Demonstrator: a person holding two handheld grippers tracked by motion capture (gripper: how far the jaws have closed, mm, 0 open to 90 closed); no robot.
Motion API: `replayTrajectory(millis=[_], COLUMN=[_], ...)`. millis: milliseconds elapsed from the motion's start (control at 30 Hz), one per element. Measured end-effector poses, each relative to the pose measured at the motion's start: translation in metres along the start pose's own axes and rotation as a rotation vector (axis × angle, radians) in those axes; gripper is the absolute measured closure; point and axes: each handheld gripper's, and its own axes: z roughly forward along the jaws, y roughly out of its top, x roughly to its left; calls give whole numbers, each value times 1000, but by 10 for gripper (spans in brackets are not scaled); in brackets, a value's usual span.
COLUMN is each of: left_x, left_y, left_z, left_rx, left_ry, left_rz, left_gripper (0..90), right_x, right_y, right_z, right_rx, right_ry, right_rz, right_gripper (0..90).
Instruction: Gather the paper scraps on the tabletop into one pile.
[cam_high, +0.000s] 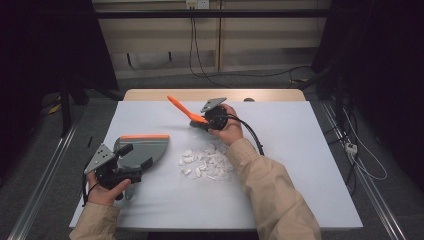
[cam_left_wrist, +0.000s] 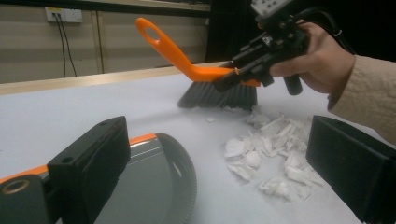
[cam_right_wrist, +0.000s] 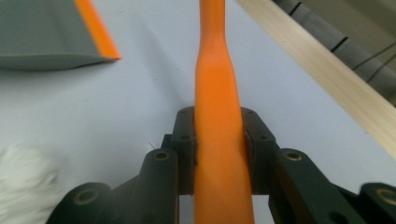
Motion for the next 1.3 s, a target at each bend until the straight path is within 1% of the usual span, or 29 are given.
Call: replayTrajectory(millis=[33, 133, 167, 233, 300, 333, 400, 433, 500, 567, 600, 667, 700, 767, 800, 867, 933, 967, 1000, 1033, 1067, 1133, 1167, 1200, 1267, 1300], left_x=[0, -2, -2, -3, -3, -4, -4, -5, -5, -5, -5, -5, -5, -4, -4, -4, -4, -4, -4, -4, -3, -3, -3, -3, -3, -3], left_y=[0, 0, -1, -1, 0, 0, 0, 0, 0, 0, 0, 0, 0, 0, -1, 0, 0, 0, 0, 0, 0, -1, -1, -1, -2, -2], left_z=[0, 2, 2, 3, 3, 4, 4, 4, 5, 5, 6, 6, 5, 5, 6, 6, 6, 6, 5, 5, 5, 5, 5, 5, 5, 6], left_rx=[-1, 3, 7, 8, 11, 9, 9, 10, 11, 12, 11, 14, 14, 12, 13, 15, 13, 11, 11, 12, 13, 14, 14, 14, 16, 18], left_ry=[-1, -7, -7, -9, -10, -12, -13, -14, -14, -16, -15, -15, -12, -9, -8, -8, -9, -7, -7, -6, -4, -5, -4, -4, -7, -6], left_rz=[3, 4, 9, 8, 16, 14, 14, 15, 16, 15, 15, 17, 16, 8, 9, 14, 11, 10, 9, 10, 14, 13, 14, 9, 11, 13], left_gripper=[62, 62, 62, 62, 62, 62, 62, 62, 62, 62, 62, 62, 62, 62, 62, 62, 62, 62, 63, 62, 63, 62, 62, 62, 63, 62], right_x=[3, 14, 18, 25, 30, 32, 31, 30, 27, 20, 16, 9, 7, 4, 3, 3, 4, 5, 6, 9, 13, 20, 23, 25, 29, 31], right_y=[-1, -4, -5, -7, -6, -6, -5, -4, -2, -2, -3, -6, -7, -9, -9, -8, -7, -7, -6, -5, -3, -3, -3, -4, -6, -6], right_z=[-3, -13, -17, -25, -36, -42, -53, -57, -63, -65, -64, -57, -52, -40, -34, -23, -12, -9, -7, -7, -7, -12, -15, -18, -25, -27], right_rx=[-2, 6, 10, 22, 19, 8, -23, -38, -51, -74, -75, -64, -52, -49, -53, -49, -17, -29, -33, -24, -6, 20, 23, 20, 15, 17], right_ry=[30, 90, 103, 135, 142, 136, 152, 141, 116, 86, 71, 34, 26, 10, 13, -5, -14, -1, 29, 43, 46, 77, 97, 120, 177, 195], right_rz=[-4, -31, -39, -74, -95, -98, -74, -66, -56, -33, -18, 7, 12, 18, 15, 16, -10, -6, -2, -19, -48, -93, -103, -103, -108, -123], right_gripper=[716, 716, 716, 716, 716, 716, 715, 716, 716, 715, 716, 715, 715, 716, 716, 716, 716, 716, 716, 715, 714, 714, 715, 715, 715, 715])
